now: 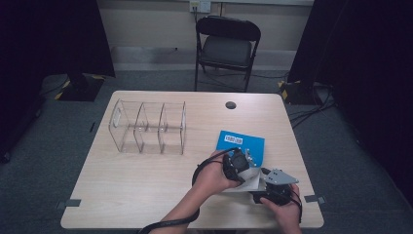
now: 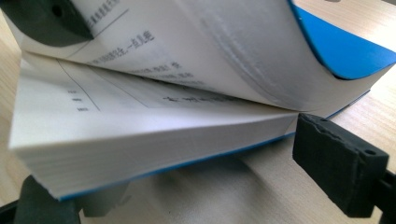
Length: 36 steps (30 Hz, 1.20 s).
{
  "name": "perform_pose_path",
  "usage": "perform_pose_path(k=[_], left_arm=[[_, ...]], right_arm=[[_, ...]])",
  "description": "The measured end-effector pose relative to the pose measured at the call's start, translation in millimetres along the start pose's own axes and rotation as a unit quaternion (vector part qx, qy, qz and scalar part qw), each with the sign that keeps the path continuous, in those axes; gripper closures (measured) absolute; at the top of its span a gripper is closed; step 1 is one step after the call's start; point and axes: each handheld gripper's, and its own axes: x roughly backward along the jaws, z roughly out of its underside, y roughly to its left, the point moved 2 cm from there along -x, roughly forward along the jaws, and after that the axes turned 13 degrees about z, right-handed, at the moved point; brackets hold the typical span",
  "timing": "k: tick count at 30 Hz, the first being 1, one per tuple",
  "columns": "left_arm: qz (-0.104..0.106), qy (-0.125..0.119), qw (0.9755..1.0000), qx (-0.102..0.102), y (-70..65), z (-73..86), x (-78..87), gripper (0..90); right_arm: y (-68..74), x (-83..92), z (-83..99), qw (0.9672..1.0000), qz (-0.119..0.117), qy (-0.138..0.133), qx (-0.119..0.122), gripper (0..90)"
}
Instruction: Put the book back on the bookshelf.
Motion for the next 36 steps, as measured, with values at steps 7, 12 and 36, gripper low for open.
perform_pose_path(k=[7,12,36], left_arm=[[-0.009,0.0,0.9999,0.005,-3.7,-0.3,1.5,71.0],[-0.015,-0.001,0.9999,0.002,-5.5,0.2,1.1,71.5],[-0.017,0.007,0.9998,-0.007,-7.2,-9.9,20.4,73.2]], right_arm=[[-3.1,4.4,-1.7,0.9999,0.009,-0.006,-0.002,14.4],[-4.2,4.1,-2.1,0.9999,0.009,-0.009,0.007,14.2],[-5.3,2.3,-12.0,0.9984,0.01,-0.037,0.04,13.0]])
